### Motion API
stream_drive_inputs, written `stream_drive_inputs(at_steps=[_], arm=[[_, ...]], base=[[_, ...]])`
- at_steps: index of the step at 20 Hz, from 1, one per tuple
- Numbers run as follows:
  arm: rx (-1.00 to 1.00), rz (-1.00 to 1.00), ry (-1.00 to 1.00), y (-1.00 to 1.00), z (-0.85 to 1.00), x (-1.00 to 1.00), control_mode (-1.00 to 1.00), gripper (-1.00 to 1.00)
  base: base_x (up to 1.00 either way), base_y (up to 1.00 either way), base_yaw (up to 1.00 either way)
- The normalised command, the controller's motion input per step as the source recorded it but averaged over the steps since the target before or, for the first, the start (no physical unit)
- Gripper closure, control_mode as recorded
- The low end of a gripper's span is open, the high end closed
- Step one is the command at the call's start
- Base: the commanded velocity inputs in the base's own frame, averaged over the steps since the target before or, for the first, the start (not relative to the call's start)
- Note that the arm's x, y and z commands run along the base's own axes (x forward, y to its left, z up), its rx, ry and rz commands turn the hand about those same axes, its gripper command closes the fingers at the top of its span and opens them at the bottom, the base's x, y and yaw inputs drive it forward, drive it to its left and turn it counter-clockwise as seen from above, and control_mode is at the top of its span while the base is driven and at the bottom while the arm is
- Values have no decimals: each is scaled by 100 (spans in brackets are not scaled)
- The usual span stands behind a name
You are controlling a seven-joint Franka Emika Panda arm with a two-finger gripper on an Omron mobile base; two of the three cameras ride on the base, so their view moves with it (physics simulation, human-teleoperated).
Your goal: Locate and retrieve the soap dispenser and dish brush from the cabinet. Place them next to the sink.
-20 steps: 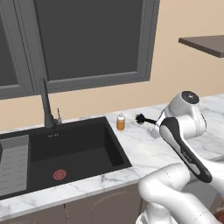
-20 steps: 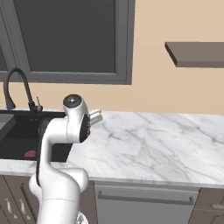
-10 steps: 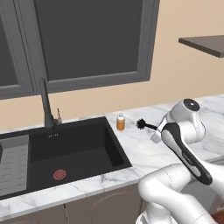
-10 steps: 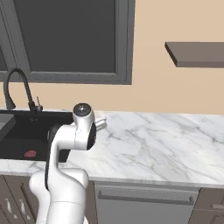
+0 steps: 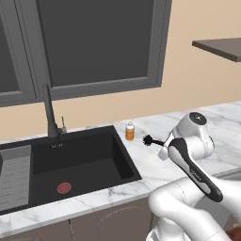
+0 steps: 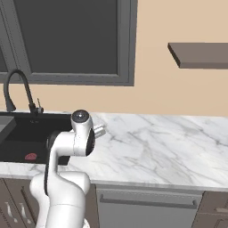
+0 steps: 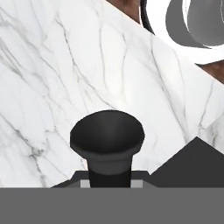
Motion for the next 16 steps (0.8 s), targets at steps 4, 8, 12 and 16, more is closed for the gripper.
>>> stream_drive_inputs(at_steps=[4, 8, 12, 16], arm=[[-10, 13, 6, 19, -33, 6, -100, 100], [-7, 13, 6, 18, -29, 13, -100, 100], [0, 9, 4, 3, -16, 23, -100, 100], [-3, 7, 2, 0, -30, 21, -100, 100]], base=[[0, 0, 0], [0, 0, 0], [0, 0, 0], [0, 0, 0]])
